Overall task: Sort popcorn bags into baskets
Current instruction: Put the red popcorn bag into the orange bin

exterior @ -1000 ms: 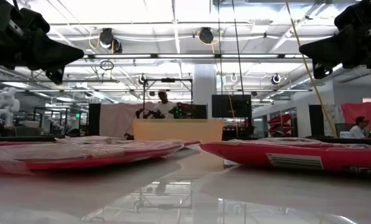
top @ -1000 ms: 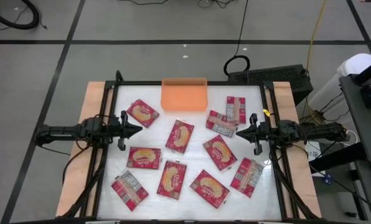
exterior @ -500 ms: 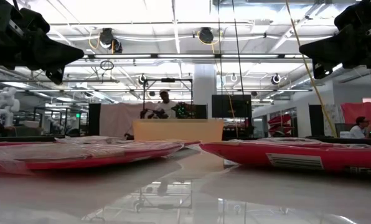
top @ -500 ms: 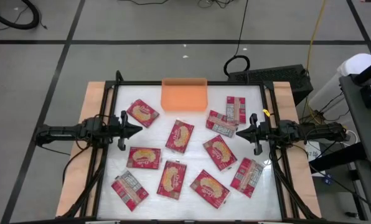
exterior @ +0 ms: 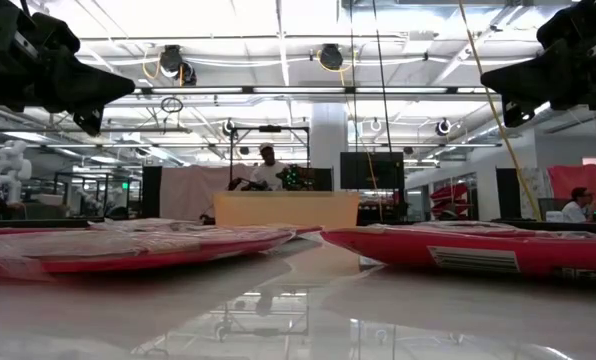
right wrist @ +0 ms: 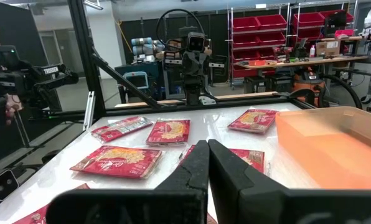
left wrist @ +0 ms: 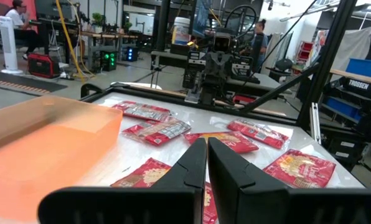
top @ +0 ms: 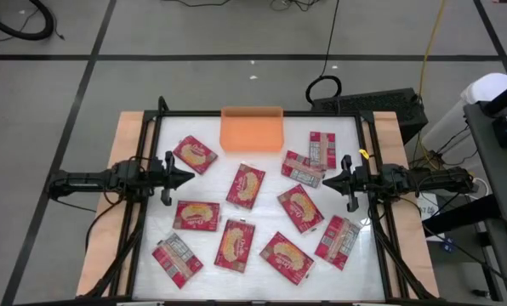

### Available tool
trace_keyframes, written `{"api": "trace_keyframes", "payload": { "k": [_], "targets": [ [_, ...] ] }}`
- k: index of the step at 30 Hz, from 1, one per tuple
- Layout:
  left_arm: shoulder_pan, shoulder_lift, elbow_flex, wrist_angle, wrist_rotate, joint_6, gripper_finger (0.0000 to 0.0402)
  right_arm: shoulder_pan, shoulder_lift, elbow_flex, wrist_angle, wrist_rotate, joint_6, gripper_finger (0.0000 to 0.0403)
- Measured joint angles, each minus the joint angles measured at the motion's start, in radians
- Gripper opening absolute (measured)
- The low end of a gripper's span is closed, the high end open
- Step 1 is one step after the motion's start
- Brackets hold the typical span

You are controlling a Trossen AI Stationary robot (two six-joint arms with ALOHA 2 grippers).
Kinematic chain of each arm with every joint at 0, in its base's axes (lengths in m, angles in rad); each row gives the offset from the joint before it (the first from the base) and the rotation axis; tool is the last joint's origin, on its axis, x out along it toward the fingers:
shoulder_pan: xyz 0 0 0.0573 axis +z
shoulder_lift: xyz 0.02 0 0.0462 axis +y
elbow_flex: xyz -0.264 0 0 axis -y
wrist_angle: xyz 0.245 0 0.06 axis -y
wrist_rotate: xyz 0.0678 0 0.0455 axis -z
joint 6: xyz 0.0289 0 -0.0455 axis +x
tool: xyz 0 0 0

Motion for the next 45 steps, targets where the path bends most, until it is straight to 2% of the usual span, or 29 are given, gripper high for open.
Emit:
{"api": "trace_keyframes", "payload": {
  "k": [23, 27, 33, 35, 39, 45],
  "targets": [
    [0.0, 0.0, -0.001, 0.065, -0.017, 0.025, 0.0021, 0.0, 0.0, 0.0, 0.0, 0.0, 0.0, 0.0],
    [0.0, 0.0, -0.001, 0.214, -0.017, 0.079, 0.0021, 0.0, 0.0, 0.0, 0.0, 0.0, 0.0, 0.0],
    [0.0, 0.0, 0.0, 0.563, 0.03, 0.138, 0.0021, 0.0, 0.0, 0.0, 0.0, 0.0, 0.0, 0.0],
    [0.0, 0.0, 0.016, 0.608, 0.043, 0.143, 0.0021, 0.0, 0.0, 0.0, 0.0, 0.0, 0.0, 0.0],
    [0.0, 0.004, 0.12, 0.533, 0.044, 0.131, 0.0021, 0.0, 0.0, 0.0, 0.0, 0.0, 0.023, 0.0],
    [0.0, 0.09, 0.361, 0.277, 0.046, 0.098, 0.0021, 0.0, 0.0, 0.0, -0.001, -0.001, 0.031, 0.0]
  ]
}}
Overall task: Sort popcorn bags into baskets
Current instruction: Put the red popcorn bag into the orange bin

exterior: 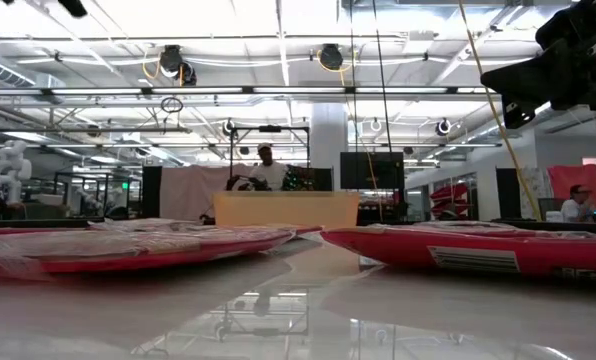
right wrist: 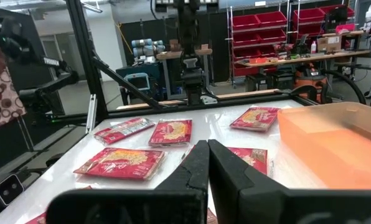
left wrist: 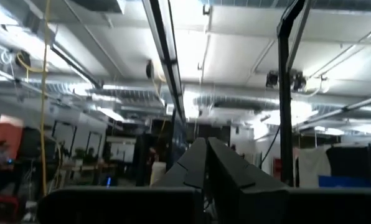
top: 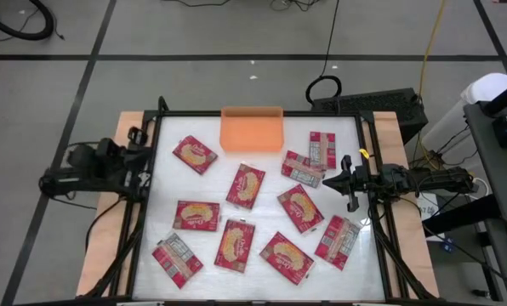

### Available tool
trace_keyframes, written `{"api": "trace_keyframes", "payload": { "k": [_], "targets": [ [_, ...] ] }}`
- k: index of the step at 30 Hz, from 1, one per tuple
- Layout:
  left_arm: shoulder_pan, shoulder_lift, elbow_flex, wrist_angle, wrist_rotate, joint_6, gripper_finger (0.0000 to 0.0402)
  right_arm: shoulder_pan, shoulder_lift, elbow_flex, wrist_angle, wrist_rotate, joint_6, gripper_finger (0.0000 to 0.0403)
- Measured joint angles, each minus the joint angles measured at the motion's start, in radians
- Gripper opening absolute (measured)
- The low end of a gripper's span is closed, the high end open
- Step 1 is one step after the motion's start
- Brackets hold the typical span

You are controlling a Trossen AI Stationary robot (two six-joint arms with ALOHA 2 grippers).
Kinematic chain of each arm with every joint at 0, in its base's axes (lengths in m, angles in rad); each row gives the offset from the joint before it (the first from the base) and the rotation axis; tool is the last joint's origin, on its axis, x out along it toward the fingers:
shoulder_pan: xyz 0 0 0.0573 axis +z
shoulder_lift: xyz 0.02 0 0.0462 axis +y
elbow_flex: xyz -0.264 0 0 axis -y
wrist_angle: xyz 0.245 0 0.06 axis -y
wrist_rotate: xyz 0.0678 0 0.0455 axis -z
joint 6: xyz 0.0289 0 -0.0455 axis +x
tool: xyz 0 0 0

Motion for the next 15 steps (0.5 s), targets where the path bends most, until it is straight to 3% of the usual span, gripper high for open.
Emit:
{"api": "trace_keyframes", "payload": {
  "k": [7, 15],
  "targets": [
    [-0.001, 0.169, 0.262, -0.287, 0.053, -0.019, 0.0021, 0.0, 0.0, 0.0, 0.001, 0.001, 0.005, 0.0],
    [-0.001, 0.381, 0.516, -0.558, 0.054, -0.012, 0.0021, 0.0, 0.0, 0.0, -0.002, 0.0, 0.139, 0.0]
  ]
}}
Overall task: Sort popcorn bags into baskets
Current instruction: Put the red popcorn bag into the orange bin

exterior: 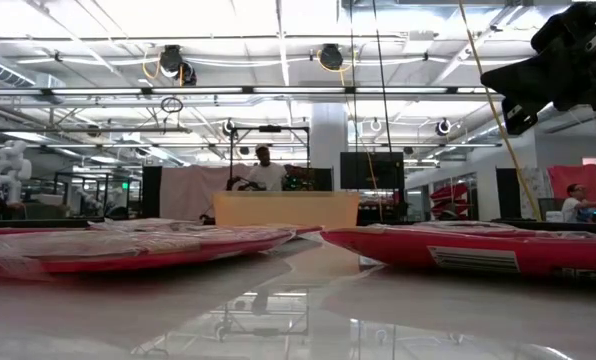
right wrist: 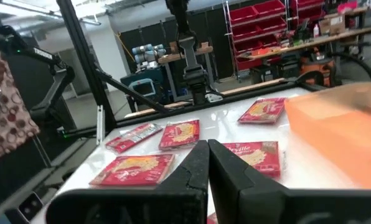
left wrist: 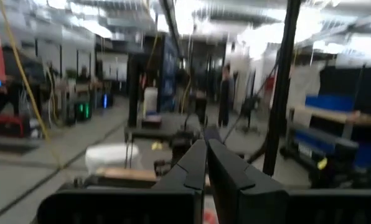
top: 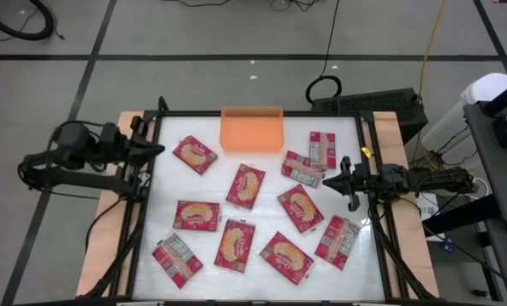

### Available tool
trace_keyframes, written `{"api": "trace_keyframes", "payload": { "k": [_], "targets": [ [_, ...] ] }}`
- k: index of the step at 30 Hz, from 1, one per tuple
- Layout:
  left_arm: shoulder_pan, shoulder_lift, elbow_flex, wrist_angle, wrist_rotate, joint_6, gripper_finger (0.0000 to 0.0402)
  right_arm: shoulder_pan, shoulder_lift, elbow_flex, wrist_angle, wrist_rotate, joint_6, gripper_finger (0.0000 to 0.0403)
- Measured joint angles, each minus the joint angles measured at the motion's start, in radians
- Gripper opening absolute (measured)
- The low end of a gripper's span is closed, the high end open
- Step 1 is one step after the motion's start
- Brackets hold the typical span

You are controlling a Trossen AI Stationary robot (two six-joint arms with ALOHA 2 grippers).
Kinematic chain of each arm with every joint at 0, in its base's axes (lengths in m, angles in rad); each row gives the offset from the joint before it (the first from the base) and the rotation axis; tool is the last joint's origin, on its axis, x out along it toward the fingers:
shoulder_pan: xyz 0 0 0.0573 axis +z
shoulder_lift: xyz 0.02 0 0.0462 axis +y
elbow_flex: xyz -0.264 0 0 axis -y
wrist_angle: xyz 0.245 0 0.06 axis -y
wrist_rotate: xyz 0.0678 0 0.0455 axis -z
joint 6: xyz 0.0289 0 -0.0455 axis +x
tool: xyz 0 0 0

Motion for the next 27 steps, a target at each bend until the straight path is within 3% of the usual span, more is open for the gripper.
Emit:
{"api": "trace_keyframes", "payload": {
  "k": [7, 13, 22, 27],
  "targets": [
    [-0.062, 0.201, 0.158, -0.284, -0.009, 0.019, 0.0021, 0.0, 0.003, 0.0, -0.002, -0.001, 0.005, 0.0],
    [-0.15, 0.364, 0.182, -0.518, -0.141, -0.046, 0.0021, 0.0, 0.003, 0.0, -0.002, 0.0, -0.014, 0.0],
    [-0.28, 0.62, 0.179, -0.882, -0.185, -0.378, 0.0027, 0.0, 0.003, 0.0, -0.003, 0.003, -0.021, 0.0],
    [-0.388, 0.748, 0.179, -0.95, -0.16, -0.601, 0.0086, 0.0, 0.003, 0.0, -0.001, 0.033, -0.048, 0.0]
  ]
}}
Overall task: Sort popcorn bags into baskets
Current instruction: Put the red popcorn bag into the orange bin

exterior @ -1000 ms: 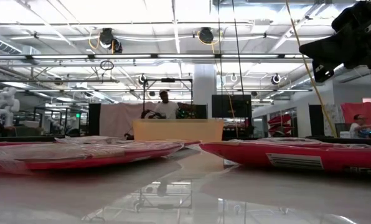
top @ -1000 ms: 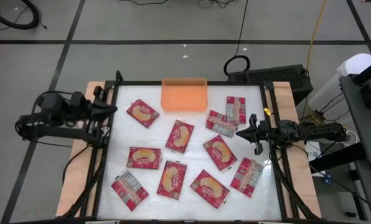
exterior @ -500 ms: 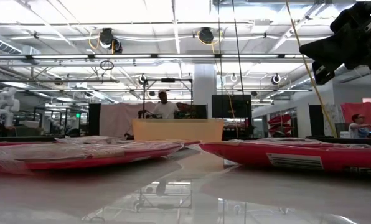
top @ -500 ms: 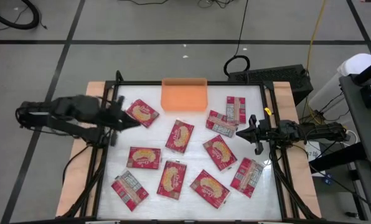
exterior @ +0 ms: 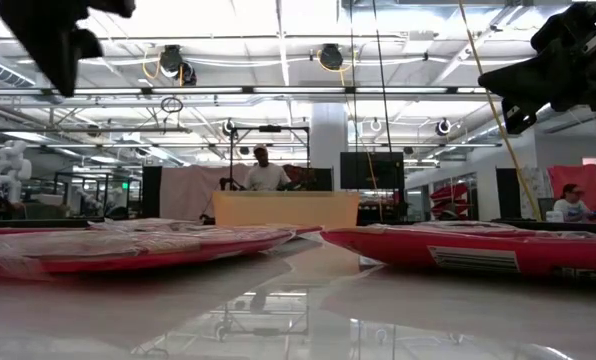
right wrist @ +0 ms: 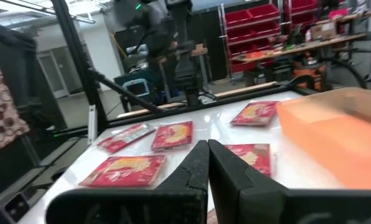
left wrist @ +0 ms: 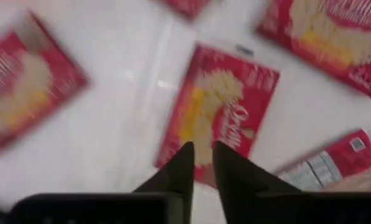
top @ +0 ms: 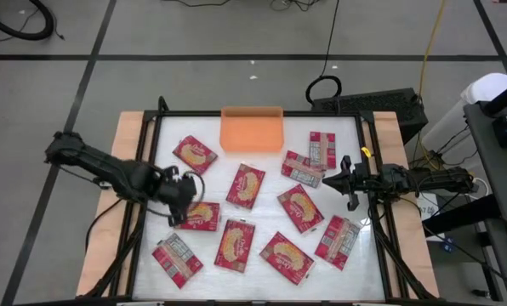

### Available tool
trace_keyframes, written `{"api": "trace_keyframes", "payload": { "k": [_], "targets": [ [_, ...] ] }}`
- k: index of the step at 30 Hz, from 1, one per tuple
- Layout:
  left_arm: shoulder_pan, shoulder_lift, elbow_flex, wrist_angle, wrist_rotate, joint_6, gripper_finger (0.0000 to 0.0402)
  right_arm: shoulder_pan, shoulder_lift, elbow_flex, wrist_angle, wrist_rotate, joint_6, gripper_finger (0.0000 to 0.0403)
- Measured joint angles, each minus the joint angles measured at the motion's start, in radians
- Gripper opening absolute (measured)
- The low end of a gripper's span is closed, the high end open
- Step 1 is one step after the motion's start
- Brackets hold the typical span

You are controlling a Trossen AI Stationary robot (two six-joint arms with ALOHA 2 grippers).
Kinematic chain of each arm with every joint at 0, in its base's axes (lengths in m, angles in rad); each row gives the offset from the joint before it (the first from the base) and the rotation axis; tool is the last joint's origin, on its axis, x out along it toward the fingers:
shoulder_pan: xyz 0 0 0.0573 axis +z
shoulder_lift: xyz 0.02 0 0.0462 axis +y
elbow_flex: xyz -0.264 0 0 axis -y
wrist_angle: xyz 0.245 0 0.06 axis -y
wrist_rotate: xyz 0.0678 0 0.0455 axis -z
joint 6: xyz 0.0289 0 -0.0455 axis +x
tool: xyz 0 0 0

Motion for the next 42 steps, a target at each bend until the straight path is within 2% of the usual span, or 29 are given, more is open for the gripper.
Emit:
{"api": "trace_keyframes", "payload": {
  "k": [7, 10, 14, 20, 27, 38, 42],
  "targets": [
    [-0.15, 0.165, 0.0, -0.01, -0.027, -0.249, 0.021, 0.0, 0.0, 0.0, 0.003, 0.022, -0.023, 0.0],
    [-0.2, 0.237, 0.0, -0.016, -0.027, -0.316, 0.0245, 0.0, 0.0, 0.0, 0.003, 0.022, -0.026, 0.0],
    [-0.255, 0.315, 0.0, -0.037, -0.028, -0.408, 0.0274, 0.0, 0.0, 0.0, 0.003, 0.022, -0.026, 0.0],
    [-0.324, 0.4, -0.002, -0.035, -0.036, -0.516, 0.0284, 0.0, 0.0, 0.0, 0.015, 0.056, -0.053, 0.0],
    [-0.379, 0.446, -0.062, -0.024, -0.042, -0.592, 0.0285, 0.0, 0.0, 0.0, 0.063, 0.078, -0.114, 0.0],
    [-0.425, 0.439, -0.221, 0.172, -0.081, -0.599, 0.0283, 0.0, 0.002, 0.0, 0.061, 0.076, -0.108, 0.0],
    [-0.425, 0.44, -0.237, 0.168, -0.124, -0.59, 0.026, 0.0, 0.002, 0.0, 0.062, 0.075, -0.108, 0.0]
  ]
}}
